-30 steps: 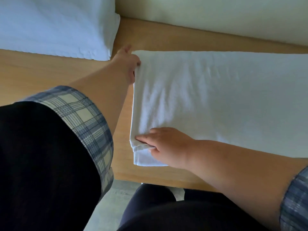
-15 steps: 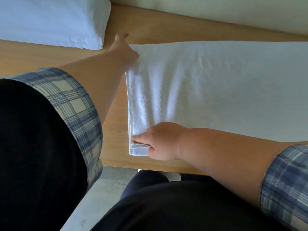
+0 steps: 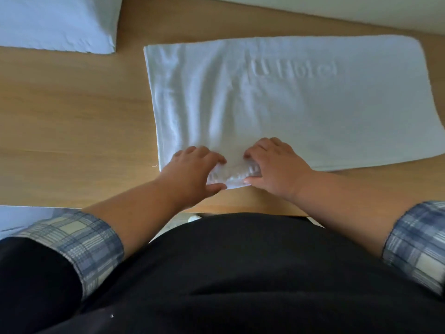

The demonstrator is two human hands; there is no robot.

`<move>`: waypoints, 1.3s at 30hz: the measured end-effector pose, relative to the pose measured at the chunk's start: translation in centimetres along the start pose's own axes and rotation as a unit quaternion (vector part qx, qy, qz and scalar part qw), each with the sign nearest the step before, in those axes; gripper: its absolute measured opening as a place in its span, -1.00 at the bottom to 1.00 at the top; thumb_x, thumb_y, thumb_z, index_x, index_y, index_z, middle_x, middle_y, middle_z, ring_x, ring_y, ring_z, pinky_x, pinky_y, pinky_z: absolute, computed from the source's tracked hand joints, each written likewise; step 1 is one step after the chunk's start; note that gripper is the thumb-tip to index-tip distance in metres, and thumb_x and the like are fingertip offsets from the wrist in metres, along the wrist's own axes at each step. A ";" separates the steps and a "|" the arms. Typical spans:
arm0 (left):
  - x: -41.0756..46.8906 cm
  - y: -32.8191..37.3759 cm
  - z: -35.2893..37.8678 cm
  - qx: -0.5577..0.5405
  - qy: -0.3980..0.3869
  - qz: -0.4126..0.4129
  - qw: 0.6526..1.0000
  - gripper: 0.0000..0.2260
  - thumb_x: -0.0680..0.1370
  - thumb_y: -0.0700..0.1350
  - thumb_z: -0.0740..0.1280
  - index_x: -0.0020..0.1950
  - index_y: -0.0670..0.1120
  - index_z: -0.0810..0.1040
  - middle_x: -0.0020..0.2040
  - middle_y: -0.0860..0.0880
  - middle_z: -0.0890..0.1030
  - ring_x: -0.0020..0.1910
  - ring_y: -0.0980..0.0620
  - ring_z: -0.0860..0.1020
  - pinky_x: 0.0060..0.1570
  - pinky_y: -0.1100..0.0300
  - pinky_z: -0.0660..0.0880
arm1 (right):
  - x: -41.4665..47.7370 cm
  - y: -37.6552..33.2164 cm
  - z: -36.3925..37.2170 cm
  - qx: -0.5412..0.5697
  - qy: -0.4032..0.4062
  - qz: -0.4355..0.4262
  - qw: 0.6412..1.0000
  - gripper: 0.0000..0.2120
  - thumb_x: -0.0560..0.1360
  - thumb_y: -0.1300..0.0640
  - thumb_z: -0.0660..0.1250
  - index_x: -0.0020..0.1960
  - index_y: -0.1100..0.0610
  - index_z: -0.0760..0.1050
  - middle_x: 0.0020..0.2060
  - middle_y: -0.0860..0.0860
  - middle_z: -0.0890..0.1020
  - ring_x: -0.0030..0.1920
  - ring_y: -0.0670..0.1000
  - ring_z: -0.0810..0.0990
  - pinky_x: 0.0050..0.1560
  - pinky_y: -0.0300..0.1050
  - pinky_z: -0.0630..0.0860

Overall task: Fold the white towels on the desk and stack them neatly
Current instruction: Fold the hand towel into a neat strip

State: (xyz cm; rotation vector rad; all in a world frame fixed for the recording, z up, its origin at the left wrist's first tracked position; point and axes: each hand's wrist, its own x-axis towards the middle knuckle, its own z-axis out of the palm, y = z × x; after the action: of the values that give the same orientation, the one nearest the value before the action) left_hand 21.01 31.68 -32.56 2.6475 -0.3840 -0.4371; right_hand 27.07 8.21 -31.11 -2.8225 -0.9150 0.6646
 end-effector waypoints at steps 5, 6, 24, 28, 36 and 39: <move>-0.9 0.4 0.2 0.153 0.001 -0.014 0.988 -0.36 0.49 0.26 0.33 0.49 0.10 0.19 0.28 0.01 0.46 0.23 -0.09 0.45 0.16 -0.02 0.45 | -0.7 0.2 0.1 -0.054 0.032 -0.057 0.996 -0.72 0.54 0.22 0.30 0.24 0.13 0.53 0.10 0.07 0.55 0.03 0.14 0.50 0.01 -0.03 0.43; -1.0 0.6 0.1 0.169 -0.007 -0.020 0.985 -0.38 0.51 0.24 0.31 0.49 0.10 0.17 0.28 0.01 0.44 0.21 -0.09 0.44 0.13 -0.02 0.47 | -1.0 0.2 -0.1 -0.041 0.040 -0.054 0.997 -0.72 0.53 0.24 0.28 0.23 0.14 0.54 0.09 0.07 0.55 0.02 0.14 0.52 0.01 -0.02 0.46; -0.3 2.5 -2.0 0.182 -0.129 -0.088 0.971 -0.76 0.56 0.15 0.30 0.06 0.04 0.38 -0.10 0.07 0.50 -0.14 0.01 0.50 -0.21 0.09 0.47 | -4.3 2.9 -0.4 0.168 -0.045 0.091 0.980 -0.53 0.54 -0.05 0.32 0.44 -0.06 0.38 0.21 -0.06 0.44 0.23 -0.01 0.44 0.19 -0.18 0.31; 2.4 4.1 -2.7 0.204 -0.115 -0.082 0.969 -0.61 0.57 0.35 0.10 0.01 0.05 0.44 -0.17 0.11 0.52 -0.21 0.07 0.51 -0.25 0.12 0.44 | -5.4 5.0 -0.8 0.077 0.039 0.143 0.986 -0.56 0.60 -0.06 0.20 0.45 -0.03 0.36 0.36 -0.03 0.40 0.35 0.08 0.36 0.33 0.00 0.30; 11.9 7.5 -0.3 0.158 -0.056 -0.005 0.986 -0.42 0.67 0.16 0.04 0.62 0.02 -0.09 0.63 -0.06 -0.13 0.59 -0.08 -0.13 0.52 -0.05 -0.03 | -8.4 11.5 0.0 0.076 0.053 0.166 0.982 -0.71 0.60 -0.01 0.17 0.30 -0.05 0.45 0.26 -0.02 0.42 0.30 0.11 0.37 0.24 0.01 0.36; 15.6 8.9 1.5 0.157 -0.050 -0.063 0.984 -0.34 0.63 0.27 -0.08 0.60 0.01 -0.26 0.59 -0.05 -0.33 0.55 -0.05 -0.33 0.52 -0.06 -0.27 | -11.3 16.2 0.7 0.064 0.034 0.209 0.975 -0.56 0.62 -0.07 0.14 0.49 -0.12 0.25 0.54 0.02 0.18 0.55 0.15 0.08 0.50 0.06 0.10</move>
State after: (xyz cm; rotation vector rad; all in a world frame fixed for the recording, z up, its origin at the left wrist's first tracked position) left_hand 32.95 18.21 -33.61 2.9764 -0.3410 -0.5952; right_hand 27.27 -11.54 -31.20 -2.9161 -0.2510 0.6357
